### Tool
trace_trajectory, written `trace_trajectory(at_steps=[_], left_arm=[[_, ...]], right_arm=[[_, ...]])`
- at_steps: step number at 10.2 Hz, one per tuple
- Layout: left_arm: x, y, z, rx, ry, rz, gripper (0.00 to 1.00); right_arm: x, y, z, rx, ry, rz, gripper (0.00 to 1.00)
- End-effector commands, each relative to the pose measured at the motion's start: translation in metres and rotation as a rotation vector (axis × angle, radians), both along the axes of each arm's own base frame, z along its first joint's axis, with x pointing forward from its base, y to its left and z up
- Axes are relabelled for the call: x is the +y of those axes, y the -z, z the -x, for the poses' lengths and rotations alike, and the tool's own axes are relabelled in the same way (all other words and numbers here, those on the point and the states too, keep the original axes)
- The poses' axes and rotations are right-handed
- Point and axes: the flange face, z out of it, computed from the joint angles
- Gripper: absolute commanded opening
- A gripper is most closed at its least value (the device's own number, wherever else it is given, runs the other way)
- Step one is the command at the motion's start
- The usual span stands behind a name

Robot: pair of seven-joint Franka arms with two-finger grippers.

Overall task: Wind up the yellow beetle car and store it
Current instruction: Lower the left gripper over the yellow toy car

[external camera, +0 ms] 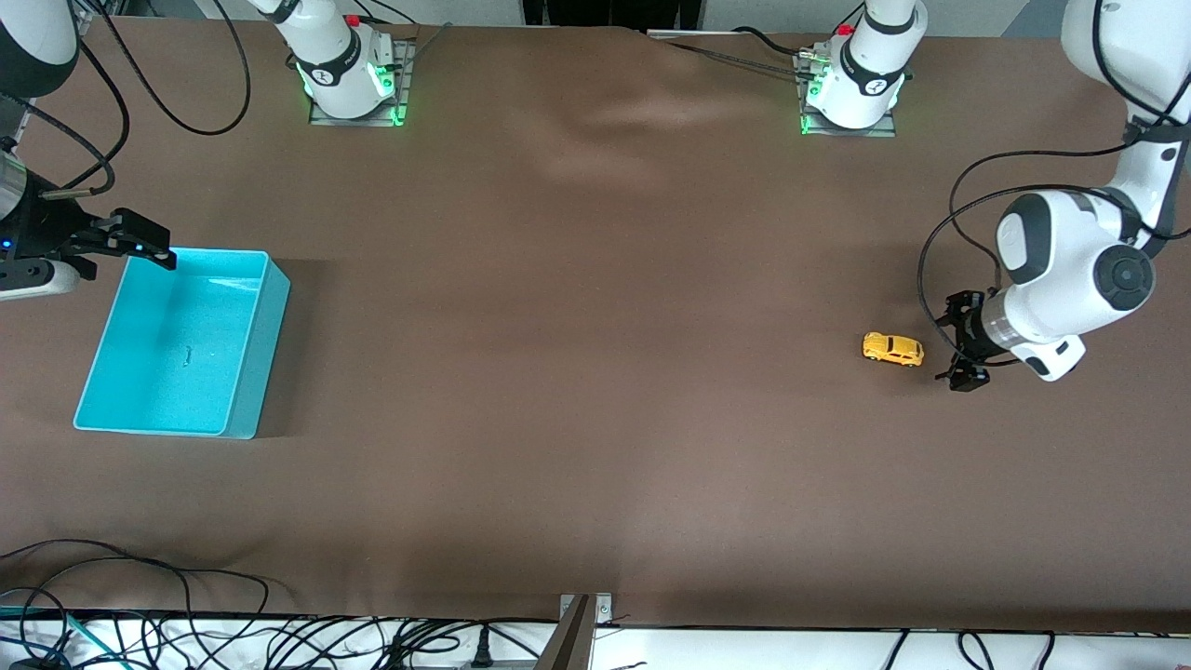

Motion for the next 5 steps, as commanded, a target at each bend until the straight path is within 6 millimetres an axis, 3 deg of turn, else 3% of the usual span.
trace_trajectory(at_steps=[1, 5], left_arm=[[-0.018, 0.022, 0.003, 0.021, -0.038, -0.067, 1.00], [-0.019, 0.044, 0.020, 0.000, -0.029, -0.073, 1.00]], right_arm=[[0.000, 0.000, 0.001, -0.004, 0.004, -0.019, 1.00], [0.002, 0.006, 0.001, 0.007, -0.001, -0.018, 1.00]])
